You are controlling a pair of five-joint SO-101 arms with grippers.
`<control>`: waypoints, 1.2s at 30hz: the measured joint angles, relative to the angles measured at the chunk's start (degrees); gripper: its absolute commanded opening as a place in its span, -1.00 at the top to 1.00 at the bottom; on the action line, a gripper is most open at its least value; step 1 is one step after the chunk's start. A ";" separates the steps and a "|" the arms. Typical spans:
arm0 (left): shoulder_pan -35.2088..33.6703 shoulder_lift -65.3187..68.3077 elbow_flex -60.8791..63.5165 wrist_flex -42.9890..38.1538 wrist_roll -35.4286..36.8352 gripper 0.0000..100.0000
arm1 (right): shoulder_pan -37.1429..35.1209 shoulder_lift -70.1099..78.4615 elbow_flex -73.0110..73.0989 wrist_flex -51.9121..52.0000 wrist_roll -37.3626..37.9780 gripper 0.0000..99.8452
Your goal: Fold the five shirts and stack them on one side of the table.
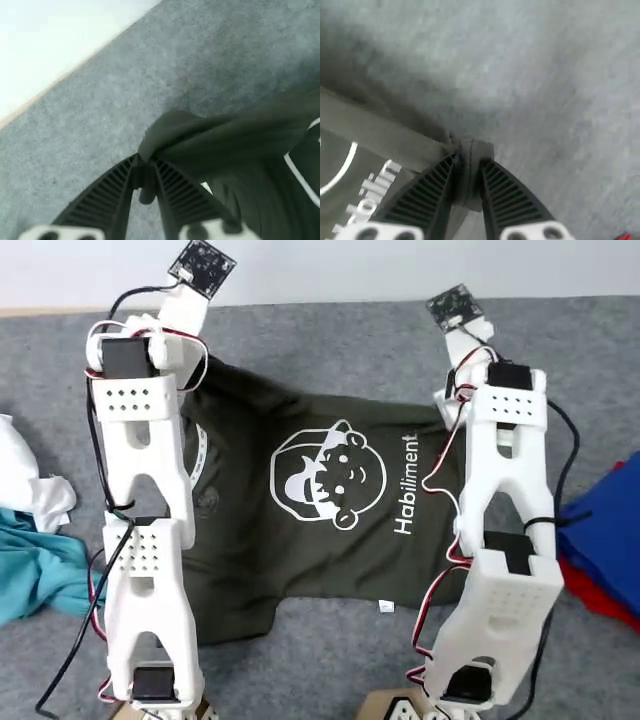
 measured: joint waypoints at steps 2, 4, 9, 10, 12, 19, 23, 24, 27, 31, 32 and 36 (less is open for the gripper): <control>0.00 -0.97 3.16 0.00 -1.49 1.00 | 0.00 -0.44 0.00 2.81 0.18 0.98; 0.00 -3.78 8.26 0.00 -2.73 1.00 | 0.00 -0.79 0.00 5.54 0.18 0.98; 1.93 -16.00 27.60 0.00 -6.24 1.00 | 0.00 -2.02 0.00 12.66 0.35 0.98; 2.64 -19.08 32.09 0.00 -6.59 1.00 | 0.00 -2.37 0.00 14.24 0.35 0.98; 4.04 -24.97 41.23 0.00 -6.86 1.00 | 0.00 -3.16 0.00 17.32 0.35 0.98; 7.12 -42.37 66.90 0.00 -7.03 1.00 | 0.00 -5.98 0.00 28.13 0.44 0.98; 6.59 -49.14 75.96 -0.09 -6.95 1.00 | 0.00 -7.21 0.00 33.23 1.41 0.98; 6.24 -50.46 77.98 -0.09 -7.12 1.00 | 0.00 -7.82 0.00 33.32 2.11 0.98; 4.75 -54.07 82.90 -0.09 -6.95 1.00 | 0.53 -10.29 0.00 33.32 3.69 0.98; 3.43 -58.55 88.18 -0.09 -7.82 1.00 | 1.85 -14.51 2.37 33.32 7.21 0.98; 3.34 -59.69 89.41 -0.09 -8.35 1.00 | 2.20 -15.74 4.31 33.32 7.74 0.98; 3.34 -63.38 94.68 -0.09 -9.49 1.00 | 3.25 -19.87 13.63 33.32 9.67 0.98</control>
